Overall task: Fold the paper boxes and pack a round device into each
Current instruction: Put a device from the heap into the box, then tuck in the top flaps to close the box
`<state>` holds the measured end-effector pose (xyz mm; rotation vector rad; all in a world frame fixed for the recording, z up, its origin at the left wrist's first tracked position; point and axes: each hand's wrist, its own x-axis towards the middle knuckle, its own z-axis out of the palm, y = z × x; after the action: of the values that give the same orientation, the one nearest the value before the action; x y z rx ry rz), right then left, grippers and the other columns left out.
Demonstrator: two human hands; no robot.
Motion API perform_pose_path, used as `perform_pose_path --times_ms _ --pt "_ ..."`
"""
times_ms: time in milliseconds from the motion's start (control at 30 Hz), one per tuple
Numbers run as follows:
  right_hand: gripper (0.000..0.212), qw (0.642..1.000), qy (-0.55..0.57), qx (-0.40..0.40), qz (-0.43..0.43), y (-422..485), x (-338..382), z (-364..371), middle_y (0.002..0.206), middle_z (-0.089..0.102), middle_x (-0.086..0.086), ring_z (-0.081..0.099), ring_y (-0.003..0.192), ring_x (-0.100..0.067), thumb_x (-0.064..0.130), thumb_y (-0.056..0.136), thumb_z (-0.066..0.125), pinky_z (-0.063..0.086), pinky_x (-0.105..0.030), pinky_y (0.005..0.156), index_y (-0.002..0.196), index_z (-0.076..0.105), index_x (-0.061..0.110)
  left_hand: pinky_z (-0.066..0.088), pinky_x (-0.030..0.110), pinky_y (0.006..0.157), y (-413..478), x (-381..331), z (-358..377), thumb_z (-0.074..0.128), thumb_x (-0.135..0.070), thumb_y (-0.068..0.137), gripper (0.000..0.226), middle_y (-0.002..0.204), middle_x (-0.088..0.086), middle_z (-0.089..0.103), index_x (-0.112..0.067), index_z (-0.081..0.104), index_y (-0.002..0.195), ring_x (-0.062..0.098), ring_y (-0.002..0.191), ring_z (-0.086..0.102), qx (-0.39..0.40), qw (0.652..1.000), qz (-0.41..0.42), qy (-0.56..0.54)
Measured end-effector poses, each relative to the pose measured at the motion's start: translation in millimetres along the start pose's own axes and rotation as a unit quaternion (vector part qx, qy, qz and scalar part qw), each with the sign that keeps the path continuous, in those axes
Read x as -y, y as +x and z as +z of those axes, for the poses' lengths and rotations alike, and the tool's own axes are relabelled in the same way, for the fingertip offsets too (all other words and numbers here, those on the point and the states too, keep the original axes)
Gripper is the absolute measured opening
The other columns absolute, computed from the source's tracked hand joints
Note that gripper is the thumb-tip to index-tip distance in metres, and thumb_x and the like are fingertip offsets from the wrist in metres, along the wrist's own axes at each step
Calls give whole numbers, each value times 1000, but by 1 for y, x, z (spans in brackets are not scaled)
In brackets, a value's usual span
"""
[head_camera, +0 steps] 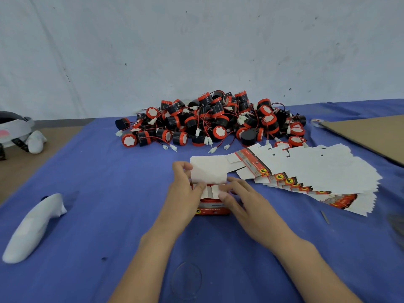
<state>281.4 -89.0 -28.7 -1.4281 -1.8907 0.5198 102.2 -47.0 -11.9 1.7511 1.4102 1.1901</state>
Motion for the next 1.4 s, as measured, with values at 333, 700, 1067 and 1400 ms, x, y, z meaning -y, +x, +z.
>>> perform_pose_path --times_ms 333,700,1067,1400 --pt "21 989 137 -11 45 1 2 -3 106 54 43 50 105 19 57 88 57 43 -3 75 98 38 59 38 15 49 -4 6 -21 36 0 98 36 69 -19 62 -26 58 86 4 61 54 25 993 81 85" --pt "21 974 222 7 45 0 8 -1 122 55 4 59 97 5 22 102 56 51 -12 75 111 63 40 50 13 67 -10 2 -17 52 0 96 29 94 -10 71 -25 65 92 3 86 66 119 990 -7 -69" --pt "52 992 91 81 -9 -15 -5 -8 147 30 43 32 138 11 69 88 51 40 -28 113 136 47 51 44 10 92 -25 9 -39 50 -18 103 32 132 -36 54 -39 75 106 -9 118 54 191 981 22 -33" --pt "34 994 81 65 -35 -15 -5 -10 143 38 40 41 130 11 40 101 55 46 -16 100 131 51 55 48 27 99 -35 20 -39 43 -71 88 37 136 -40 42 -63 46 124 -12 121 48 183 968 117 126"
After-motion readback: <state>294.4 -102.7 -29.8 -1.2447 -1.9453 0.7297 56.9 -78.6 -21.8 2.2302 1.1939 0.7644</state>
